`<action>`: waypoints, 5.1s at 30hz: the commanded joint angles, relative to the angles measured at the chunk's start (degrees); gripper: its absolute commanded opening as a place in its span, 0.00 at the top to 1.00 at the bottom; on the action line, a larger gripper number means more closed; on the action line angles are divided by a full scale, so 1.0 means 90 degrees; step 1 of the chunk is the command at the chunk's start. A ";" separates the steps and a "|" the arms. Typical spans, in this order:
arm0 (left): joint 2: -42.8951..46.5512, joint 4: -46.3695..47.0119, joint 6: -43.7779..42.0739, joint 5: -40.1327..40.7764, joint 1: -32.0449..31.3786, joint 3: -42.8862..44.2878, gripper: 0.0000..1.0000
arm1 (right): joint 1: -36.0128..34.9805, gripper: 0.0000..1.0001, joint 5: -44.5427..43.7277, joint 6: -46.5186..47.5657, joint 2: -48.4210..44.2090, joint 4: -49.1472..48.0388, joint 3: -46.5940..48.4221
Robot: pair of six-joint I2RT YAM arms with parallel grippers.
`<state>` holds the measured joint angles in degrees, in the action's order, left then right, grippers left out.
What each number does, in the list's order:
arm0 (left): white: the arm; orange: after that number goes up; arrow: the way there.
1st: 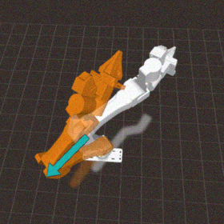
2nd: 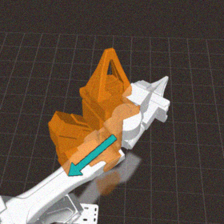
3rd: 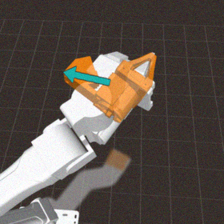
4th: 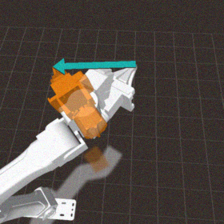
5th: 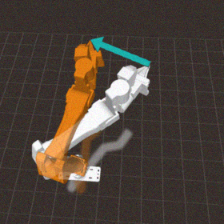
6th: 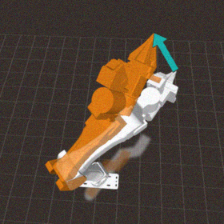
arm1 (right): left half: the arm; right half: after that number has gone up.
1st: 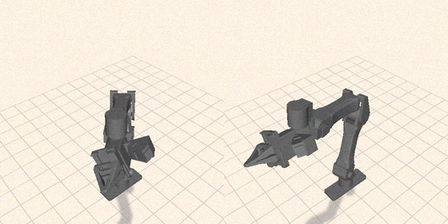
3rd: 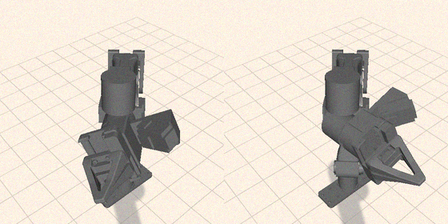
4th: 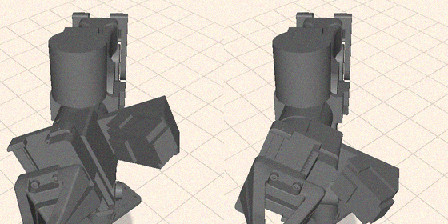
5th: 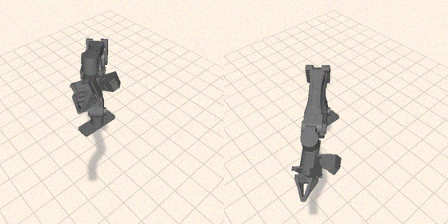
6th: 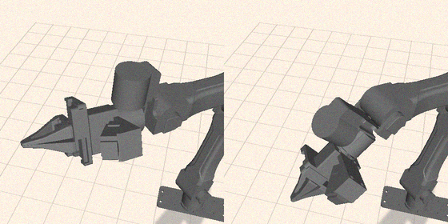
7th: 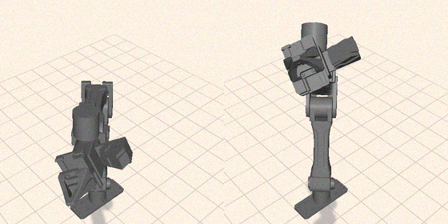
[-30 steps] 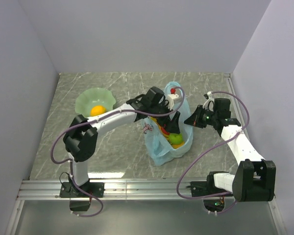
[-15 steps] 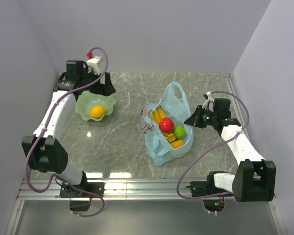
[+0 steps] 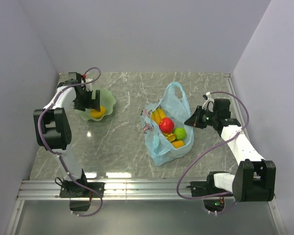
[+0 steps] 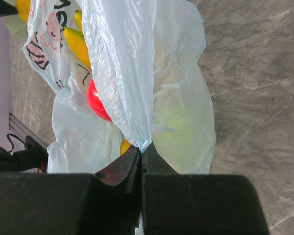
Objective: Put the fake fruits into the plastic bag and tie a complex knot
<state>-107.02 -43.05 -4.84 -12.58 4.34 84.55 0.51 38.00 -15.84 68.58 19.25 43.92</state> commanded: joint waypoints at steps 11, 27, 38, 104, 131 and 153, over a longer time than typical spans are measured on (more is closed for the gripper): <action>-0.0540 0.0115 -0.0887 -0.0859 -0.0033 0.0390 0.01 | -0.0028 1.00 0.0153 0.0197 0.0036 0.0020 0.0149; -0.0659 0.0379 -0.1035 -0.1160 -0.0043 0.0731 0.48 | -0.0028 1.00 0.0212 0.0207 0.0183 0.0000 0.0159; 0.1158 0.1519 0.0321 -0.3386 -0.2050 0.1260 0.68 | -0.0028 1.00 0.0758 -0.0291 -0.0032 -0.0400 -0.0212; 0.3757 0.1688 0.2334 -0.1356 -0.3236 -0.2392 0.01 | -0.1257 0.18 0.0036 0.1133 0.0515 0.0079 0.3039; -0.1515 0.0547 0.0606 -0.2146 -0.3148 0.3639 0.91 | -0.1200 1.00 0.0299 0.0569 -0.1153 0.0860 0.1547; 0.2331 0.2594 0.3437 -0.3172 -0.1537 -0.1864 0.04 | -0.0956 1.00 -0.0111 0.0187 -0.1672 0.0537 0.1301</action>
<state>-84.49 -24.32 20.32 -37.91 -9.32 72.29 -8.60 37.28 -13.67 54.68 26.52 54.13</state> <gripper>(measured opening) 0.952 0.010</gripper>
